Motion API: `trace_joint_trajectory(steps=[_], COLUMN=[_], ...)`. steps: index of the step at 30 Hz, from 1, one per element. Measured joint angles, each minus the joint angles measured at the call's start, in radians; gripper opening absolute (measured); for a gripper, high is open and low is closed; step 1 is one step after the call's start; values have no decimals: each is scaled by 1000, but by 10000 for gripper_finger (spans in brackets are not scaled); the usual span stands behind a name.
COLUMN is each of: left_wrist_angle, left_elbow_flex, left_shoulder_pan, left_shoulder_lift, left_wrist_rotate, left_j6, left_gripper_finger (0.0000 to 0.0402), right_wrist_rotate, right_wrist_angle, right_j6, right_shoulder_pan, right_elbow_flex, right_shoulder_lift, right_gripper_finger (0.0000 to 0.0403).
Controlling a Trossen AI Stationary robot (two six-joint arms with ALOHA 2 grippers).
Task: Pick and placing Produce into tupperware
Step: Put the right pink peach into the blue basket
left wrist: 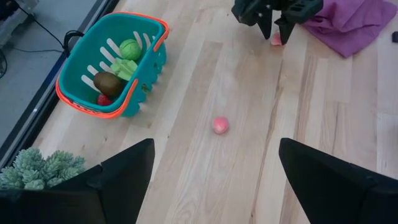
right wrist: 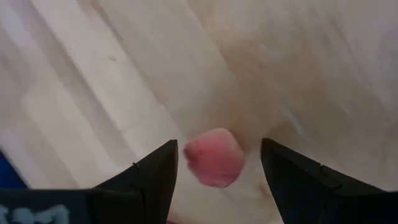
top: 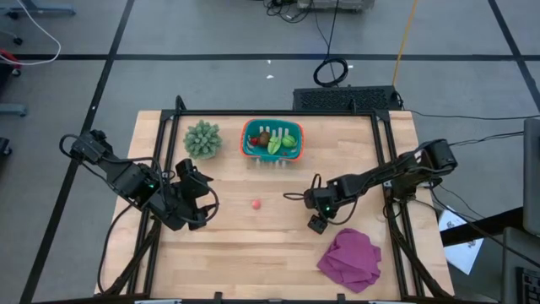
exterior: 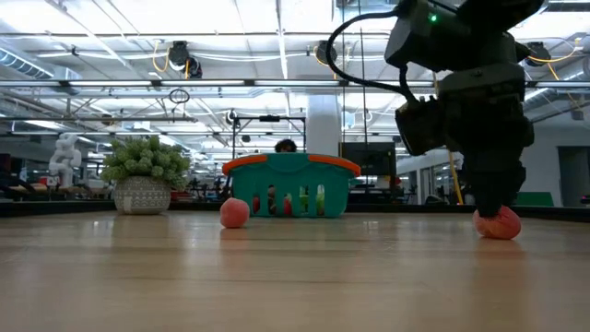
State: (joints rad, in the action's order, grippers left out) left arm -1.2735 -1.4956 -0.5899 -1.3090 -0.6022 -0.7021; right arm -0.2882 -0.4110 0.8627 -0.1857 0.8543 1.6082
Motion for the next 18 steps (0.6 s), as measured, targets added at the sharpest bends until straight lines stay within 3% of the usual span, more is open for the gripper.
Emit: trace_joint_trajectory(steps=[11, 18], left_wrist_angle=[9, 12], left_elbow_flex=[0, 0], left_shoulder_pan=[0, 0], left_shoulder_lift=[0, 0], left_wrist_rotate=[0, 1], left_j6=[-3, -2], left_gripper_finger=[349, 349], right_wrist_rotate=[-1, 3], right_wrist_angle=[-15, -26], right_j6=[16, 15], right_shoulder_pan=[-18, -18], right_elbow_flex=[3, 2], right_shoulder_lift=[62, 64], right_gripper_finger=[216, 167])
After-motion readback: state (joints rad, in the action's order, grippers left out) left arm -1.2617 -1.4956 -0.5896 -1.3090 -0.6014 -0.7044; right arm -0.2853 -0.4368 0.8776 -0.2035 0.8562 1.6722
